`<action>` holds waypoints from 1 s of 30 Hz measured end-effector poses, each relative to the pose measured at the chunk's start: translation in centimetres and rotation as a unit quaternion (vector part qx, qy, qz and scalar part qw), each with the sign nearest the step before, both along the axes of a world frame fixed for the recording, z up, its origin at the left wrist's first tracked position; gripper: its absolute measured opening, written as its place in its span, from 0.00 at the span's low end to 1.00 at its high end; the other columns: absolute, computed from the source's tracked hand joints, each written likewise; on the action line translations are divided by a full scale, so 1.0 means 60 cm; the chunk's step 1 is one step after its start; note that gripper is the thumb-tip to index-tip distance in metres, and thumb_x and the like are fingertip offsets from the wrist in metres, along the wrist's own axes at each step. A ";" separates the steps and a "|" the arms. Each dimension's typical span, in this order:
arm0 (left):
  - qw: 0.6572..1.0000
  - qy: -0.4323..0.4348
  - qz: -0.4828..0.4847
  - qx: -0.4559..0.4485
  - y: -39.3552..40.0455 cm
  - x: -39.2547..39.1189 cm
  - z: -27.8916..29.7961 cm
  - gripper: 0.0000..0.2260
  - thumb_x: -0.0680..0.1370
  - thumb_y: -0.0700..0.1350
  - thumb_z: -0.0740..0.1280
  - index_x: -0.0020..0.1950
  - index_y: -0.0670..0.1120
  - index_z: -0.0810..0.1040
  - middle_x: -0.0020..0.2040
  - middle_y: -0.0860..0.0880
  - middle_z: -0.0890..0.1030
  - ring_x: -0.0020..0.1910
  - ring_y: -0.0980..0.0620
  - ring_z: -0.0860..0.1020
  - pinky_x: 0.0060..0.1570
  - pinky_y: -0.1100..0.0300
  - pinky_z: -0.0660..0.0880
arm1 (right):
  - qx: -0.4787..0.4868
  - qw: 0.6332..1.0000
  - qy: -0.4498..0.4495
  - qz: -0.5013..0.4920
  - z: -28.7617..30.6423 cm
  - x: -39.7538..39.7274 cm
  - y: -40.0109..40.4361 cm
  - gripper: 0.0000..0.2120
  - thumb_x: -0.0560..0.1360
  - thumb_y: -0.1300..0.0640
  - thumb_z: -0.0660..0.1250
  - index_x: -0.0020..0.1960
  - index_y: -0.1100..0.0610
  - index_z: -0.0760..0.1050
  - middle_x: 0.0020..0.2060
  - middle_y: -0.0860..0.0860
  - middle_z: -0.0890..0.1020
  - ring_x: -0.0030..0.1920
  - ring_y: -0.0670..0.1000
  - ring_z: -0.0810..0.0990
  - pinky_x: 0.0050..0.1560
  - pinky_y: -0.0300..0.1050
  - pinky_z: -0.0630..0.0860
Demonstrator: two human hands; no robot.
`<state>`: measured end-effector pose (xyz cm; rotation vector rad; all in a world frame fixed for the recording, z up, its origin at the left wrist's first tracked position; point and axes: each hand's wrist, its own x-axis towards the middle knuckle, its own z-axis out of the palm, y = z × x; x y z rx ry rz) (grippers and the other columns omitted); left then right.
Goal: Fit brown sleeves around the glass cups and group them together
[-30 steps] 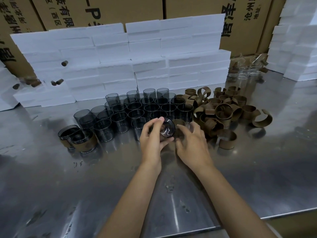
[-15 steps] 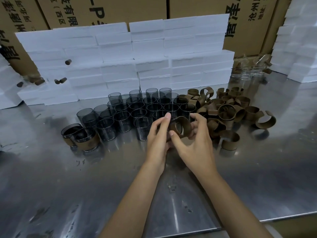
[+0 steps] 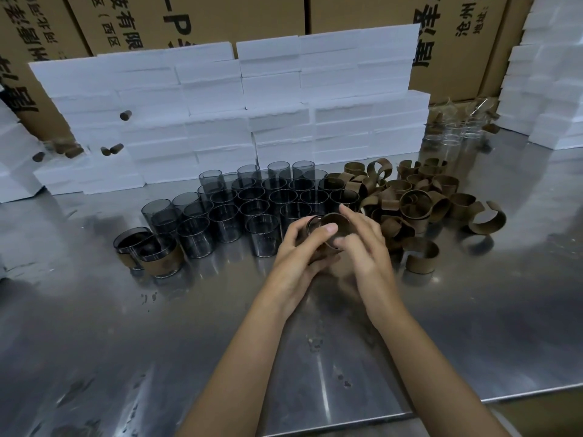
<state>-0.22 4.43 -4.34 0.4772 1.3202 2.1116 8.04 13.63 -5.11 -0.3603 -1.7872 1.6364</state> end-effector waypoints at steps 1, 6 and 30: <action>1.000 0.006 -0.003 -0.006 0.000 -0.001 -0.001 0.30 0.68 0.49 0.79 0.68 0.43 0.77 0.62 0.40 0.82 0.54 0.48 0.85 0.59 0.47 0.82 | -0.054 0.999 0.000 0.009 0.001 -0.002 0.002 0.34 0.63 0.33 0.66 0.70 0.37 0.75 0.63 0.29 0.72 0.66 0.28 0.69 0.61 0.33 0.67; 0.998 0.041 -0.032 -0.040 0.002 -0.001 -0.004 0.32 0.65 0.51 0.80 0.67 0.44 0.79 0.67 0.36 0.79 0.62 0.41 0.82 0.58 0.45 0.81 | -0.114 0.990 -0.068 0.053 -0.002 -0.010 0.010 0.33 0.68 0.24 0.62 0.63 0.43 0.82 0.57 0.44 0.86 0.60 0.43 0.83 0.70 0.54 0.74; 0.992 -0.008 -0.124 0.028 -0.009 -0.015 -0.010 0.35 0.67 0.44 0.74 0.75 0.43 0.73 0.63 0.40 0.79 0.63 0.45 0.79 0.60 0.52 0.79 | -0.036 0.995 -0.083 0.041 0.009 0.004 -0.007 0.20 0.82 0.35 0.56 0.57 0.42 0.83 0.54 0.41 0.85 0.59 0.37 0.80 0.61 0.38 0.72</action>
